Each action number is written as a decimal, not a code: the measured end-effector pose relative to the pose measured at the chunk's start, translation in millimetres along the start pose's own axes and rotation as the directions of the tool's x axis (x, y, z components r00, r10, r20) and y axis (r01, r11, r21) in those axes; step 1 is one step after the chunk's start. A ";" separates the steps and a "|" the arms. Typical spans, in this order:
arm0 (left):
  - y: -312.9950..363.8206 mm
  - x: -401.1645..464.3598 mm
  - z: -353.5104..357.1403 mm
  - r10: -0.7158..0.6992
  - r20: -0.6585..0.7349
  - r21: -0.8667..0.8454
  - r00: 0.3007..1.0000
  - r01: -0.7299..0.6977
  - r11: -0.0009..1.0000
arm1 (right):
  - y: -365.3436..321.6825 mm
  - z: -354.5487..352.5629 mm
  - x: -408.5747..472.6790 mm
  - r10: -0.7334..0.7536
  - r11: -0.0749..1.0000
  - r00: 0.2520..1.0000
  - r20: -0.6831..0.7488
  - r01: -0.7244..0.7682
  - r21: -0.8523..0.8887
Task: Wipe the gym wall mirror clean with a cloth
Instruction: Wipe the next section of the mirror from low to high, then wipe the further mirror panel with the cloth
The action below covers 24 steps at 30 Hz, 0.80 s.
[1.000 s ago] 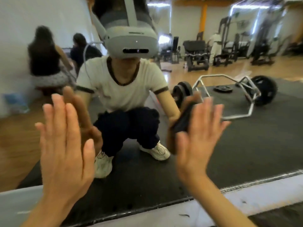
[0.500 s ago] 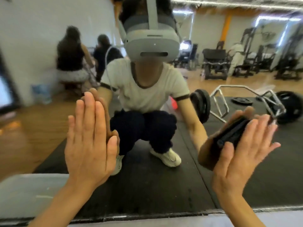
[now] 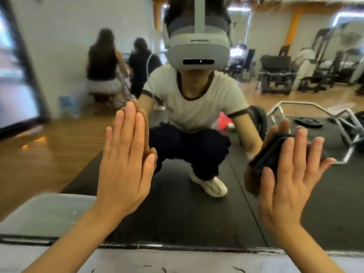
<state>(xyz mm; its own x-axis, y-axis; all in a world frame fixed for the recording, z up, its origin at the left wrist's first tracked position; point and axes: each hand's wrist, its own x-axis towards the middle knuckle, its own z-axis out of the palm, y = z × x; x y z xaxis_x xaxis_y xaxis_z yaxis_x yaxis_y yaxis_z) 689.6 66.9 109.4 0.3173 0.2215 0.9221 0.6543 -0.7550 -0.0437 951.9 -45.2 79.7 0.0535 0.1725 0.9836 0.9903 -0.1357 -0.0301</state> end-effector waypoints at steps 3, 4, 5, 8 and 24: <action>-8.6 -4.1 -9.6 0.052 0.063 -0.037 0.997 -0.050 0.998 | -65.5 19.8 6.8 -0.122 0.992 0.992 0.042 0.120 0.037; -15.6 -5.8 -15.6 0.074 0.058 -0.032 0.996 -0.072 0.997 | -92.9 27.9 6.2 -0.214 0.977 0.974 0.077 0.211 0.039; -25.1 -7.6 -20.6 0.086 0.046 -0.022 0.995 -0.085 0.996 | -119.1 34.9 4.0 -0.302 0.953 0.947 0.112 0.299 0.039; -63.5 -14.1 -31.1 0.036 -0.009 0.013 0.999 -0.036 0.999 | -154.5 43.2 4.7 -0.495 0.867 0.855 0.156 0.497 0.032; -118.2 -14.2 -38.0 0.145 -0.046 0.067 0.988 -0.141 0.988 | -200.3 55.2 22.8 -0.595 0.786 0.770 0.230 0.617 -0.035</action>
<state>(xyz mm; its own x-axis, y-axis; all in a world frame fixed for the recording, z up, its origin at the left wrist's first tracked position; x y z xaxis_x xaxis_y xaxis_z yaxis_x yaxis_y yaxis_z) 581.7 129.5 116.1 0.3766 0.0815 0.9228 0.6472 -0.7358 -0.1991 761.8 39.7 98.4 -0.5184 0.4376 0.7347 0.8069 -0.0343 0.5898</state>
